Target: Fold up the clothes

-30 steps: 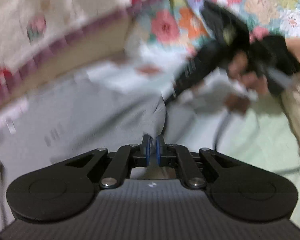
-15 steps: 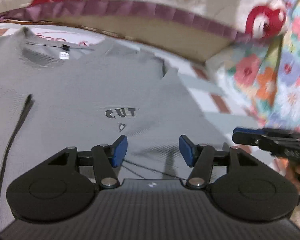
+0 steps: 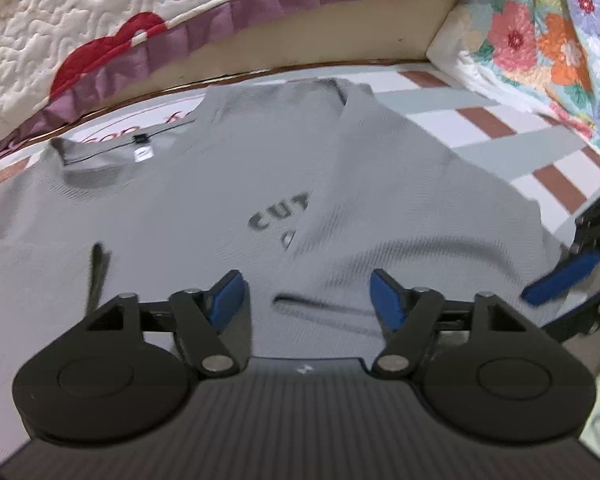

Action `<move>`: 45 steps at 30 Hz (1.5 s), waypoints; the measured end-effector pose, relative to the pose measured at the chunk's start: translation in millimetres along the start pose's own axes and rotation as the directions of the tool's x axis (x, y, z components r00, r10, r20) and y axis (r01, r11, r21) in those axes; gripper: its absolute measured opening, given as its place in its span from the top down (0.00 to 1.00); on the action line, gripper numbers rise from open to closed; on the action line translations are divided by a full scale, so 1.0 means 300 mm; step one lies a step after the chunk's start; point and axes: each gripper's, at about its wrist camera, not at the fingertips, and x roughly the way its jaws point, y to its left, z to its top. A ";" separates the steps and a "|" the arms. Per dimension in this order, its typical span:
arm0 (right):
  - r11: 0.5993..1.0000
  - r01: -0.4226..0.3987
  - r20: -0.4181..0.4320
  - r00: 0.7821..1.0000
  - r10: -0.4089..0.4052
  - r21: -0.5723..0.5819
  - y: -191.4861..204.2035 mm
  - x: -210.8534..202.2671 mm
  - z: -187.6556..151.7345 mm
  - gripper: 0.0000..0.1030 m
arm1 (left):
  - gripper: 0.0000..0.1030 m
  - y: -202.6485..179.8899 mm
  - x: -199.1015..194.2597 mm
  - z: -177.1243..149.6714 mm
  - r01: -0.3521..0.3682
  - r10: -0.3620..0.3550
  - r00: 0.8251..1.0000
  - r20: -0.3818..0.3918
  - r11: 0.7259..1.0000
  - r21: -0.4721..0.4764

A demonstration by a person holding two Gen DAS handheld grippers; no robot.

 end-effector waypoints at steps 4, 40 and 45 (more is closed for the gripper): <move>0.995 -0.065 -0.001 0.998 0.065 0.077 -0.037 -0.018 -0.011 0.62 | 0.28 0.029 -0.029 -0.034 -0.022 0.022 1.000 -0.016 0.999 -0.033; 0.685 -0.087 0.291 0.938 -0.188 0.724 -0.374 -0.138 -0.039 0.46 | 0.27 0.306 -0.296 -0.215 -0.031 0.052 0.997 0.063 0.951 -0.309; 0.532 -0.149 0.292 0.936 -0.196 0.833 -0.241 -0.175 -0.215 0.41 | 0.27 0.357 -0.343 -0.266 -0.074 0.112 0.991 0.076 0.919 -0.386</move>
